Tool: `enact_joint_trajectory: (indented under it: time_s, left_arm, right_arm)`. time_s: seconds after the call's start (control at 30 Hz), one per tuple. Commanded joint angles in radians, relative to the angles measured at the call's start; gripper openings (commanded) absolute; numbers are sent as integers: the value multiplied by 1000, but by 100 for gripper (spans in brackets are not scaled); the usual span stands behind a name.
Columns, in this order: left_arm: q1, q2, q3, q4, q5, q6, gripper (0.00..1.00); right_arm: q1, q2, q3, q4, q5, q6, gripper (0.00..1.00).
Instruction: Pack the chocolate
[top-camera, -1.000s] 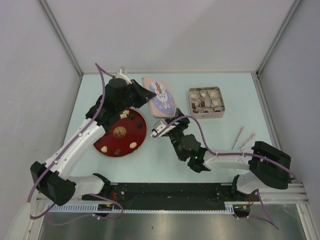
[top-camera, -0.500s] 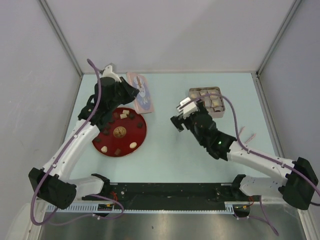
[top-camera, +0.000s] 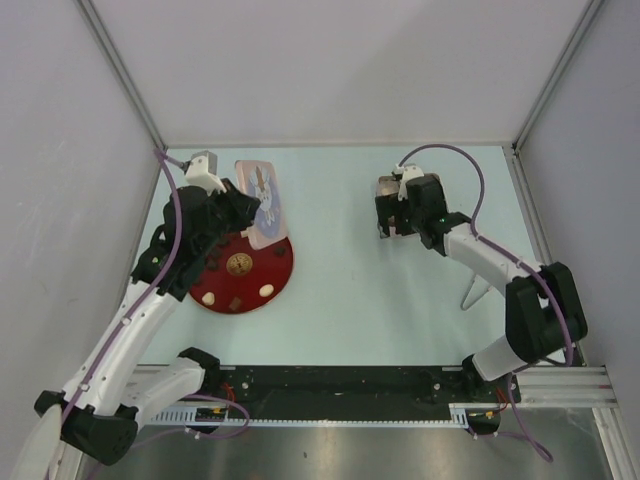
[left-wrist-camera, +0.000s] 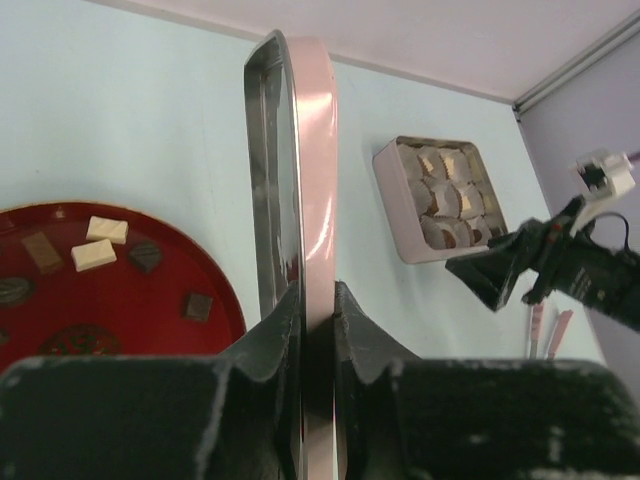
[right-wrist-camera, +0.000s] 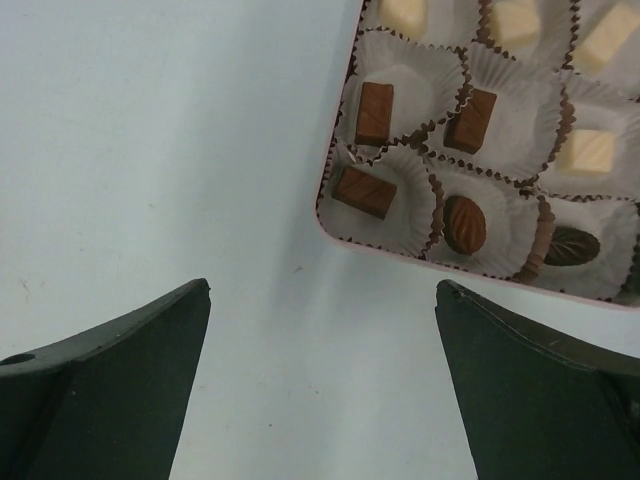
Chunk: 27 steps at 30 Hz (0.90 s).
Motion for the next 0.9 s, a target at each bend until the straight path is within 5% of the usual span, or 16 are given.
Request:
enact_joint_trajectory:
  time_s: [0.0,0.87]
  left_arm:
    - [5,-64,-38,-7,21,29,10]
    - [5,-205,-118,-70,30,20,11]
  right_arm:
    - [-34,103,101,18,-94,29,100]
    - [101,283,187,-8,-111,21,100]
